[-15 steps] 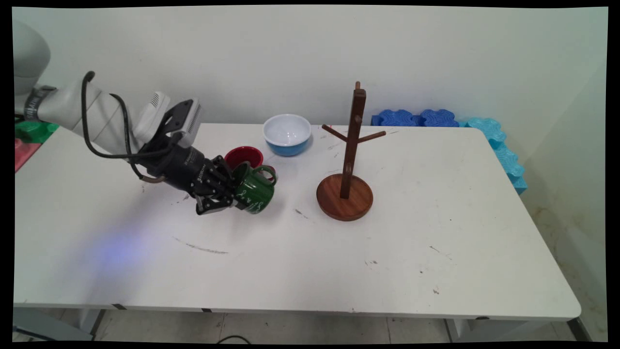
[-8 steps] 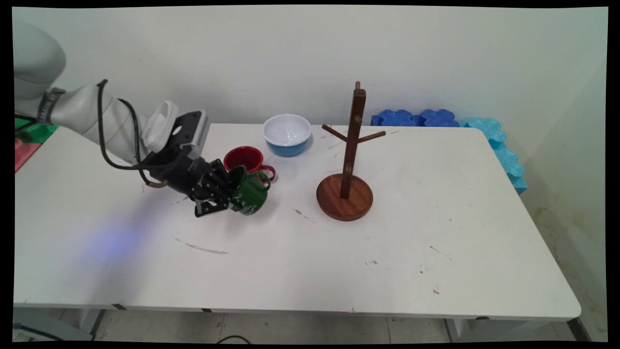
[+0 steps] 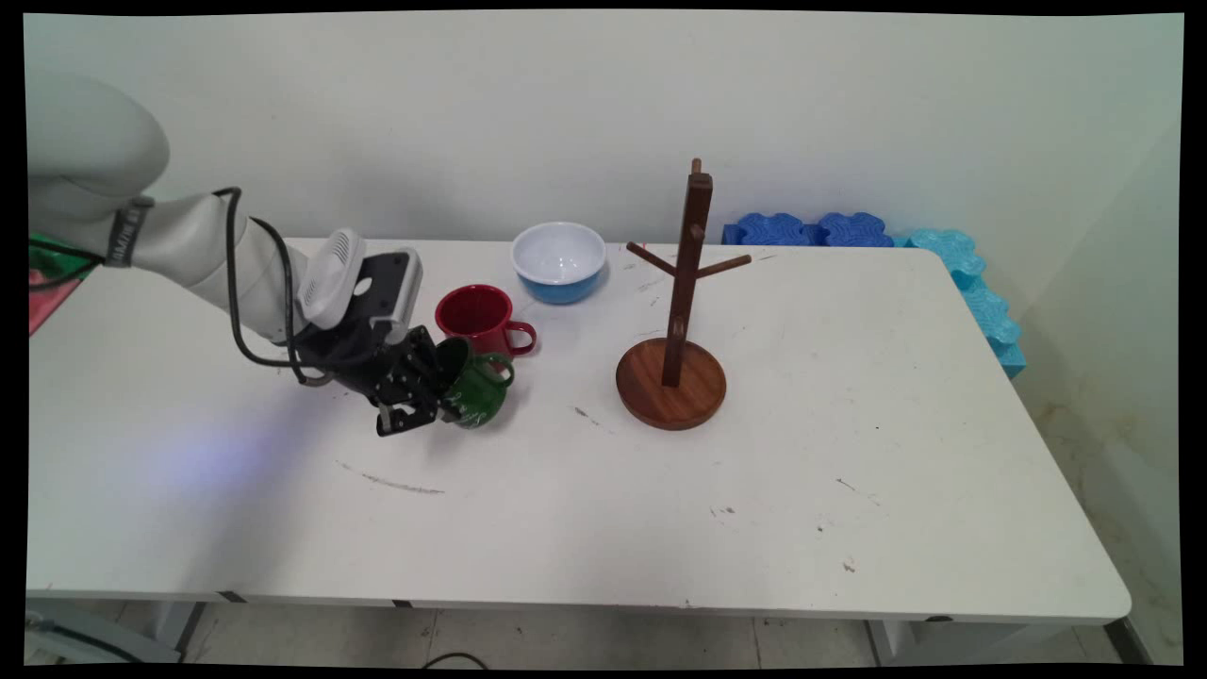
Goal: Place the picked object on the table
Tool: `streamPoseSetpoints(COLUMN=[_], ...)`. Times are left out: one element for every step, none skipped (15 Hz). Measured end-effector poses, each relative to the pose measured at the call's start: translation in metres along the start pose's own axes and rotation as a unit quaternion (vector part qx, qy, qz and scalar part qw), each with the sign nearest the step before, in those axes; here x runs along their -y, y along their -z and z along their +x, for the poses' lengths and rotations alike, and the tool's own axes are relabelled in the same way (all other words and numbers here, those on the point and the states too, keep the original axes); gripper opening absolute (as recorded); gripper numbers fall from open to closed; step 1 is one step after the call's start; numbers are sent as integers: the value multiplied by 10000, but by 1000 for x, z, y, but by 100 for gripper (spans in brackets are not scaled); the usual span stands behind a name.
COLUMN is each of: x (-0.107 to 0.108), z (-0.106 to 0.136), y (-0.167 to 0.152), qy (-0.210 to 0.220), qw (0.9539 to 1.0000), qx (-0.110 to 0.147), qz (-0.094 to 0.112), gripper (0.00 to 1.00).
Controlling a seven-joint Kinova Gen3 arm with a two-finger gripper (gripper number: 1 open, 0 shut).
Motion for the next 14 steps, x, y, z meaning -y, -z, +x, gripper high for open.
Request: streamPoseSetpoints(x=[-1, -2, -3, -3, -4, -4, -5, -5, -6, -6, -7, -7, -7, -7], z=[-1, -3, -4, -5, -6, -7, -8, -9, -9, -10, -11, -11, -11, -12], y=[-3, -6, -8, -11, -13, -14, -17, -19, -21, -22, -24, -26, -27, -28], qy=[-21, -45, -69, -89, -106, -120, -141, -160, -177, -196, -214, -229, -245, -255], qw=[10000, 9999, 9998, 9997, 9996, 9995, 9993, 9991, 9990, 9988, 9986, 9985, 9983, 9982], qx=[59, 124, 183, 229, 264, 299, 343, 381, 412, 443, 469, 490, 511, 526], qz=[11, 22, 32, 41, 48, 54, 65, 75, 85, 97, 107, 114, 122, 132], gripper=[0, 0, 0, 0, 0, 0, 0, 0, 0, 0, 0, 0, 100, 100])
